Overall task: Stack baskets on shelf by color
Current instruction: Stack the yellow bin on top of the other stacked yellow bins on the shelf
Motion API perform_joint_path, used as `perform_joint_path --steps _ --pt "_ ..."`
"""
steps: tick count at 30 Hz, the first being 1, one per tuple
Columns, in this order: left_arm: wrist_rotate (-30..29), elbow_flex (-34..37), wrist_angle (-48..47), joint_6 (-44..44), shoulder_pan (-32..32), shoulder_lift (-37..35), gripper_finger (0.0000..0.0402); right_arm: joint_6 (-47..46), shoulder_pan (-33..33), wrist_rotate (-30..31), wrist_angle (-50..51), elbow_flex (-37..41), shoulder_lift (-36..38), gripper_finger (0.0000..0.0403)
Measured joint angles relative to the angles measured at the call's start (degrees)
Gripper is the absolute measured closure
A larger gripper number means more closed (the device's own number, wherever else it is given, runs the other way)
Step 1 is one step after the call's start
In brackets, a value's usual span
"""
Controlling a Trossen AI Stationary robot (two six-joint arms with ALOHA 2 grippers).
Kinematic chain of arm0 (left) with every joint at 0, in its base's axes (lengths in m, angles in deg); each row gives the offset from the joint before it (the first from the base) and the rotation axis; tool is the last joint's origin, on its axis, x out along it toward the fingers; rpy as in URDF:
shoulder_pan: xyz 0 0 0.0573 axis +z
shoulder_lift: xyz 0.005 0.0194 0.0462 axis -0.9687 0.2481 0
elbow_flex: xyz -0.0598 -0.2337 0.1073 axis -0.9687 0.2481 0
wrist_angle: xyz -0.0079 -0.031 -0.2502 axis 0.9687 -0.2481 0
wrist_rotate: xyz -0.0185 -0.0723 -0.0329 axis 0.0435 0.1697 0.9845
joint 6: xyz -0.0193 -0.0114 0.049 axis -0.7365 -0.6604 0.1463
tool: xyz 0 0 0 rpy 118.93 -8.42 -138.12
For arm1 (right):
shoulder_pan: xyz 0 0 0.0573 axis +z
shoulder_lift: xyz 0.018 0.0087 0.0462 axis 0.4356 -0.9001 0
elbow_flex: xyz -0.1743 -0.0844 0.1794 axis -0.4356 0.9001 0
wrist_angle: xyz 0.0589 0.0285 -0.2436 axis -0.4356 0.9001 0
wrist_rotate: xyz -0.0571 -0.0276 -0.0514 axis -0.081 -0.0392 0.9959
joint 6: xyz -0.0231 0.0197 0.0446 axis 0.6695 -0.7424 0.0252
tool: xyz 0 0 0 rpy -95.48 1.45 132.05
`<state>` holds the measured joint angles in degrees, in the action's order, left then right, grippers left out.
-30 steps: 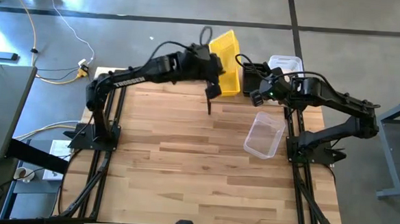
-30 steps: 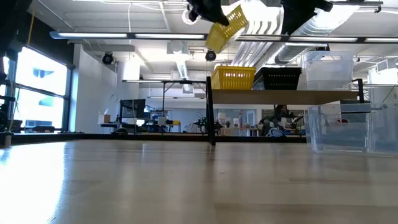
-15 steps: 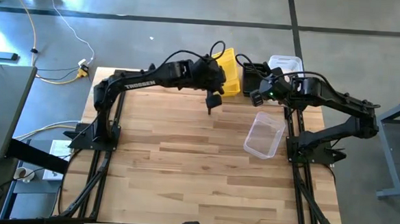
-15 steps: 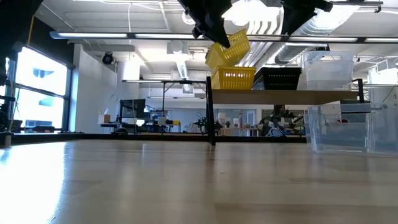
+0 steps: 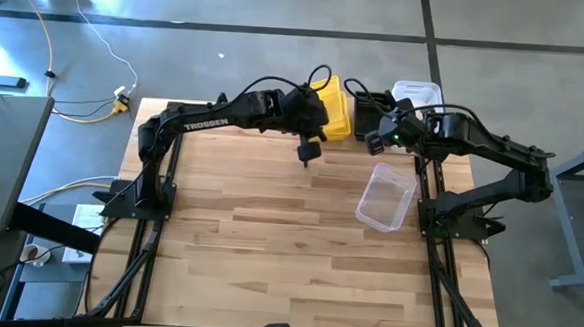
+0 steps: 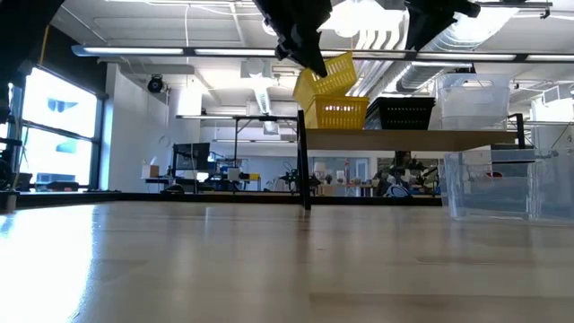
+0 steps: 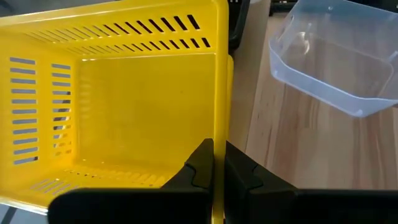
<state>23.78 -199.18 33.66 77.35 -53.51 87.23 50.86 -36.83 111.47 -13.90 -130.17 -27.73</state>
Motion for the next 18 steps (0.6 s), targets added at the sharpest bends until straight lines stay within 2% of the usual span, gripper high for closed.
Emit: perform_joint_path --steps 18 --pt "0.12 0.00 -1.03 7.00 0.79 1.05 0.0401 0.00 0.07 -1.34 0.00 0.00 0.00 0.0320"
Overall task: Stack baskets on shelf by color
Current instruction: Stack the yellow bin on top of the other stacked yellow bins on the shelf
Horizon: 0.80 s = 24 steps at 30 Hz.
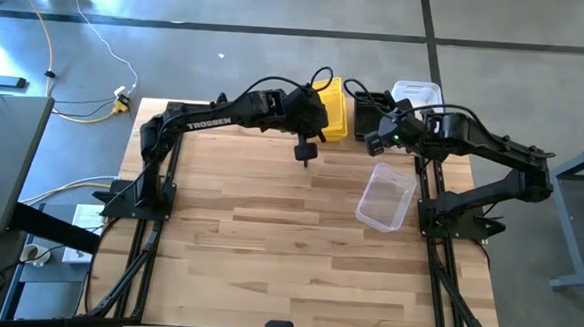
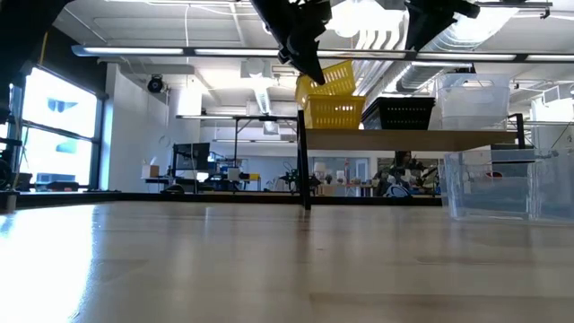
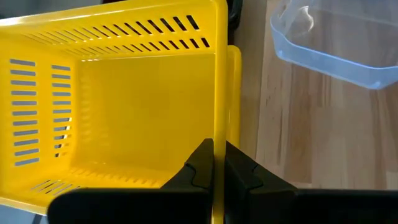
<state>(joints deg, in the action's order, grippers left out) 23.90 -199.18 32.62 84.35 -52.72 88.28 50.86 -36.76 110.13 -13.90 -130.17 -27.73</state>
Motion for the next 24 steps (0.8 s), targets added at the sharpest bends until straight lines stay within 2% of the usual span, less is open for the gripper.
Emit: perform_joint_path --steps 12,16,24 --pt "-1.25 0.00 -0.13 1.01 -0.09 0.26 0.0397 0.00 0.00 -0.23 0.00 0.00 0.00 0.0320" --pt "-3.42 0.00 -0.11 1.19 -0.11 0.26 0.0379 0.00 0.00 -0.38 0.00 0.00 0.00 0.0320" --pt "-3.60 0.00 -0.08 3.03 -0.13 0.26 0.0335 0.02 0.07 -1.06 0.02 0.00 0.00 0.0320"
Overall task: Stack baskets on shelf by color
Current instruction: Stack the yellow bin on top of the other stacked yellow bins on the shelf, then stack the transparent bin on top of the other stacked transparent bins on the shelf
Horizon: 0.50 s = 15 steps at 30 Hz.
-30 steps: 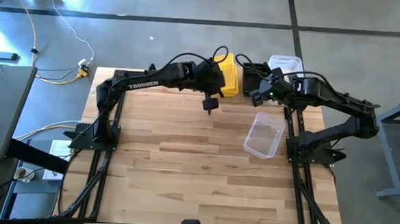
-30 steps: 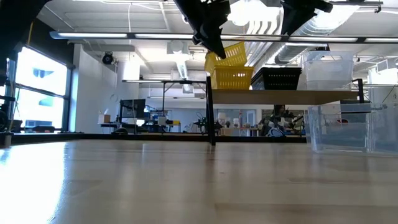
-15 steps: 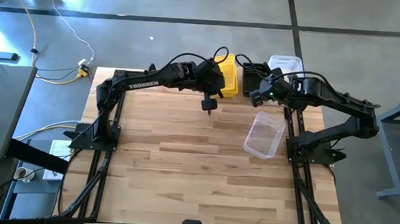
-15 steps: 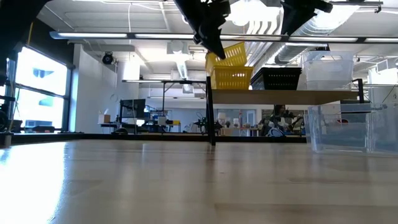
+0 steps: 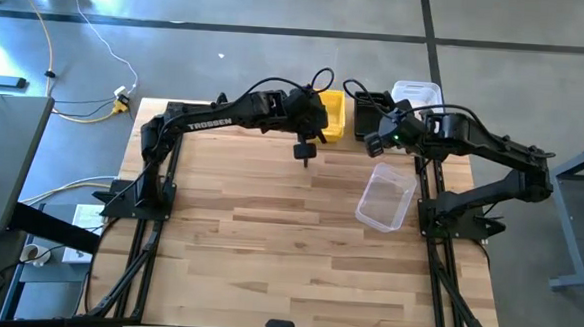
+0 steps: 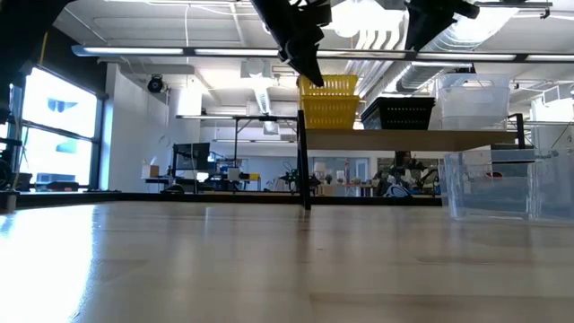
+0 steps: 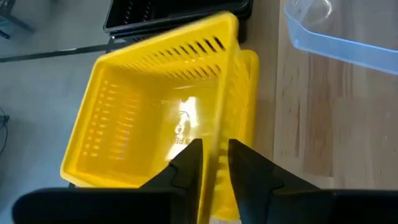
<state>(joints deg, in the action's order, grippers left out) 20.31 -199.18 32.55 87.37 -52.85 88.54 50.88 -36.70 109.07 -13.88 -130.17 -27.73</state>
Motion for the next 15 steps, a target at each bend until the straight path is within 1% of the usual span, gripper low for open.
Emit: perform_joint_path --steps 9,15 --pt "0.85 0.00 1.51 -0.53 -0.70 0.00 0.0291 0.00 0.02 -0.26 0.83 0.00 0.00 0.0320" --pt "0.45 -0.97 -0.05 -0.56 -1.16 0.05 0.0268 0.02 0.02 -5.44 1.38 0.00 0.00 0.0320"
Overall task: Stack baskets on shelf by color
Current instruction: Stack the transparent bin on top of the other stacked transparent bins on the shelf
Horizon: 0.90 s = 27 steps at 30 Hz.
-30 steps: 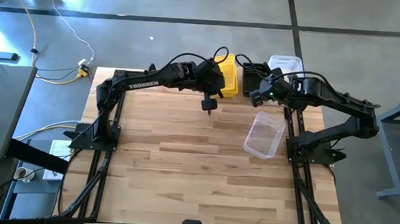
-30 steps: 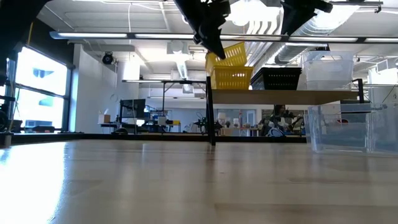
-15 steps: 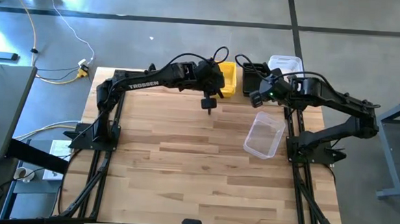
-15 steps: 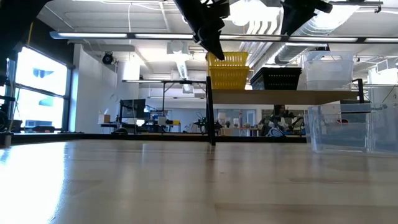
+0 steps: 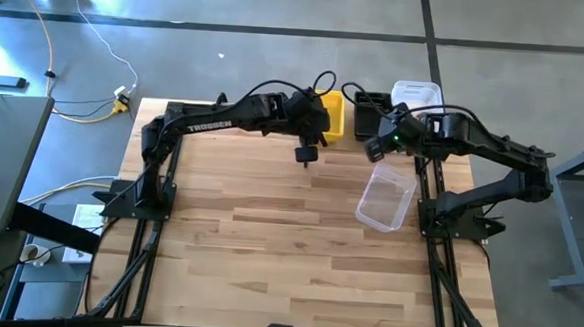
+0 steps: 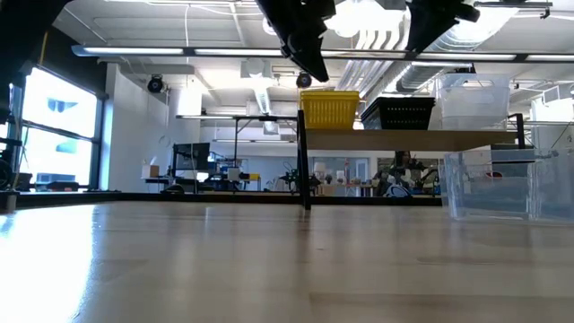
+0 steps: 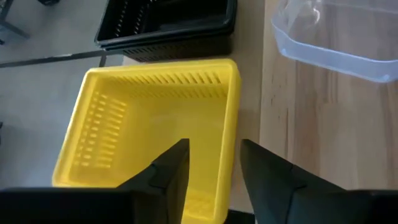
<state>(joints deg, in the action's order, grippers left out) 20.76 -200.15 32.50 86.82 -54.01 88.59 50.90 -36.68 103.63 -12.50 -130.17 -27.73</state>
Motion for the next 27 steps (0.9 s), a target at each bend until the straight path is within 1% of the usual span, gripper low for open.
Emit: perform_joint_path --steps 3,8,11,13,14,18,20,27 --pt "-0.11 -3.14 -2.58 -0.02 0.00 -0.06 0.0266 -0.02 0.00 -4.36 0.06 0.00 0.00 0.0320" --pt "-0.12 -9.55 -10.34 -1.96 0.37 -0.07 0.0272 0.01 0.03 -17.40 2.27 0.00 0.00 0.0320" --pt "0.18 -12.05 -14.80 -2.86 1.02 -0.18 0.0276 -0.49 1.24 -22.07 3.73 0.00 0.00 0.0320" --pt "1.42 -12.56 -16.98 -4.06 1.52 -0.16 0.0277 -1.85 2.69 -23.72 3.99 0.00 0.00 0.0320" --pt "2.92 -12.58 -18.08 -4.72 1.81 -0.16 0.0278 -2.37 3.60 -24.41 4.12 0.00 0.00 0.0320" --pt "12.12 -12.22 -22.47 -6.21 3.11 -0.11 0.0279 -5.22 7.97 -25.03 4.99 1.13 0.07 0.0320" --pt "14.79 -11.39 -22.60 -6.97 3.19 -0.11 0.0280 -7.60 10.25 -25.79 5.61 3.20 -0.01 0.0320" --pt "15.41 -7.74 -22.70 -7.66 2.21 -1.10 0.0280 -14.42 17.72 -27.45 3.22 12.67 0.02 0.0320"
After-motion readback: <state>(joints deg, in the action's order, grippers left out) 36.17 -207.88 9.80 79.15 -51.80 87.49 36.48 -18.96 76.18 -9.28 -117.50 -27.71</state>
